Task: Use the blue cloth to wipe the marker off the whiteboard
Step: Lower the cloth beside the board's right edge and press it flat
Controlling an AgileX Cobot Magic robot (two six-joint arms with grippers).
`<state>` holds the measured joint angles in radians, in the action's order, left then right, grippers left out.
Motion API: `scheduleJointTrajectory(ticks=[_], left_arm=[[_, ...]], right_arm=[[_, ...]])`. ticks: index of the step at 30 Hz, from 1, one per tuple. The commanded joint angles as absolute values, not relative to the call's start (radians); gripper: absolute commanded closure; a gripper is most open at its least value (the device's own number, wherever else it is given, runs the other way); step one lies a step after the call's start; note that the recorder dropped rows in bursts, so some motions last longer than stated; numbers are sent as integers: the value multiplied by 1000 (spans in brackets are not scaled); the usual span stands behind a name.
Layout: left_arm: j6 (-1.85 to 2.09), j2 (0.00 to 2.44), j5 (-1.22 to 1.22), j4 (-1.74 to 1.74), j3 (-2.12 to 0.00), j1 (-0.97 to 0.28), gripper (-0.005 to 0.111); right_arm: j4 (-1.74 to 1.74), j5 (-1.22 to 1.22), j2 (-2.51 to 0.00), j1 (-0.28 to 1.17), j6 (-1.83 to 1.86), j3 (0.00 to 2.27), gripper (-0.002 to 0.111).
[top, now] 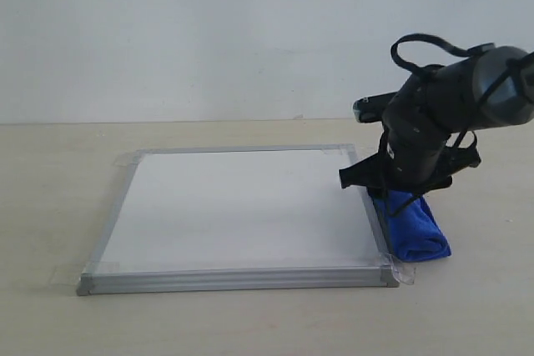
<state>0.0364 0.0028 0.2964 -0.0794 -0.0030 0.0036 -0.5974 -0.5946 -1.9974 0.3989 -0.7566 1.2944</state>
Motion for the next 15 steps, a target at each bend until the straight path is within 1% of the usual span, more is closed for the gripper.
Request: scheduleJointTrajectory(ticks=[1,3,4,6,8,9,10,15], left_arm=[[39,0,288,-85,0,0,103],[39,0,288,-85,0,0,103],[39,0,288,-85,0,0,103],[39,0,288,-85,0,0,103],[39,0,288,-85,0,0,103],[39,0,288,-85,0,0,103],[39,0,288,-85,0,0,103],[39,0,288,-85,0,0,103]], right_arm=[[-601,-609,-1935,393,-709,1295,52],[-582,-617,-1931,393,-697,1295,54],[-582,-617,-1933,393,-692,1290,58],[-588,-608,-1938,393,-688,1269,74],[-588,-594,-1945,393,-683,1252,95],[-588,-580,-1947,393,-676,1243,104],[-588,-559,-1947,393,-670,1231,108],[-588,-500,-1959,393,-670,1198,108]])
